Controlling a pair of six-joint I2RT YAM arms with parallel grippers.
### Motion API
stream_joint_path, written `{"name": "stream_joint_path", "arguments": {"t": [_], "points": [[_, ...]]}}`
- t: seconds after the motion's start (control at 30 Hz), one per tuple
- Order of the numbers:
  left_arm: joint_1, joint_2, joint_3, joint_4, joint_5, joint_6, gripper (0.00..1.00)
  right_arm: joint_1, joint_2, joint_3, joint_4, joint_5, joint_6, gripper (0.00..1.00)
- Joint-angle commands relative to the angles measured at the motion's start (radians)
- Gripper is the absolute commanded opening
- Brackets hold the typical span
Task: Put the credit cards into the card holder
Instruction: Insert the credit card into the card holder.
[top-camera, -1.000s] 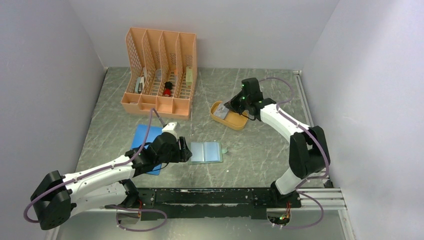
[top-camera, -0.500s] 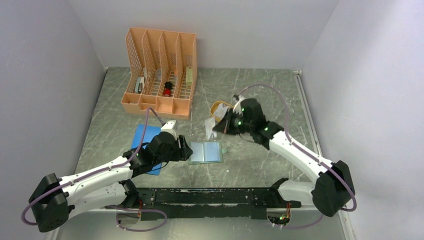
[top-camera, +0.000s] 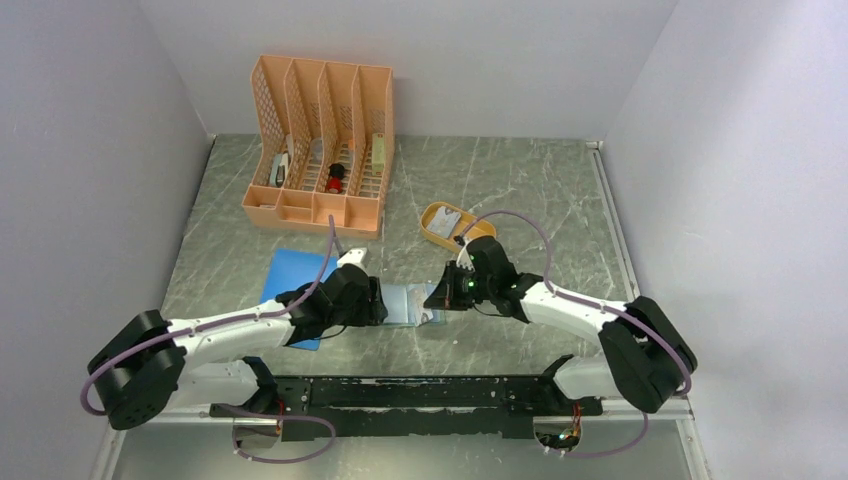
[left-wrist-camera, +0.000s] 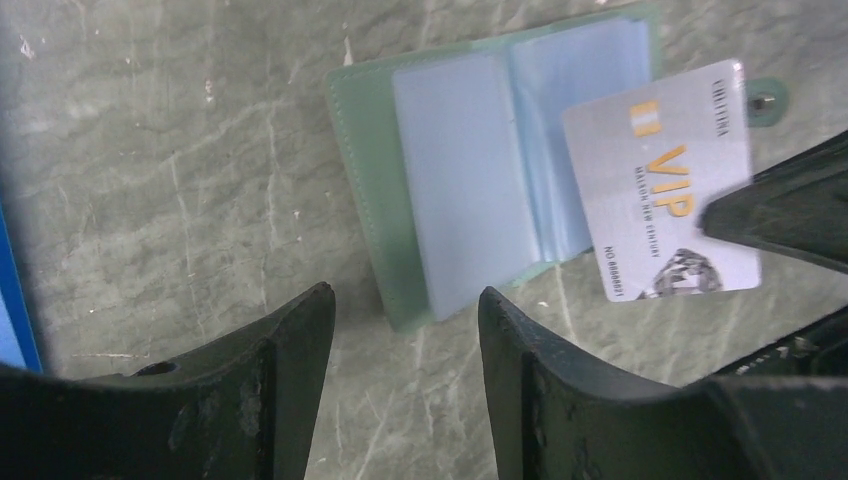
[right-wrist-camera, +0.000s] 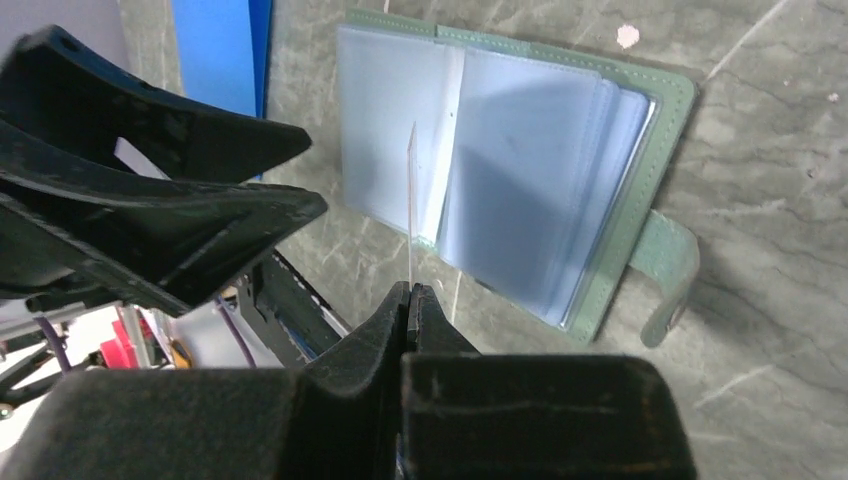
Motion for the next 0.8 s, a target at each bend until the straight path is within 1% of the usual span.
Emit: {"name": "stream_joint_path", "arguments": {"t": [0.0, 0.27, 0.53, 0.77], "points": [[0.007, 0.055, 0.018, 0.041, -0.024, 0.005, 0.59, -0.003, 0.046, -0.006, 0.136, -0.021, 0.045, 0.0], [0.006, 0.096, 0.005, 0.036, -0.043, -0.005, 0.57, -0.004, 0.14, -0.008, 0.197, -0.033, 0.077, 0.0], [0.006, 0.107, -0.007, 0.038, -0.045, -0.009, 0.56, -0.002, 0.159, -0.014, 0.188, 0.007, 0.098, 0.0], [0.007, 0.114, -0.019, 0.042, -0.04, -0.014, 0.54, -0.003, 0.19, -0.018, 0.198, -0.006, 0.092, 0.0]]}}
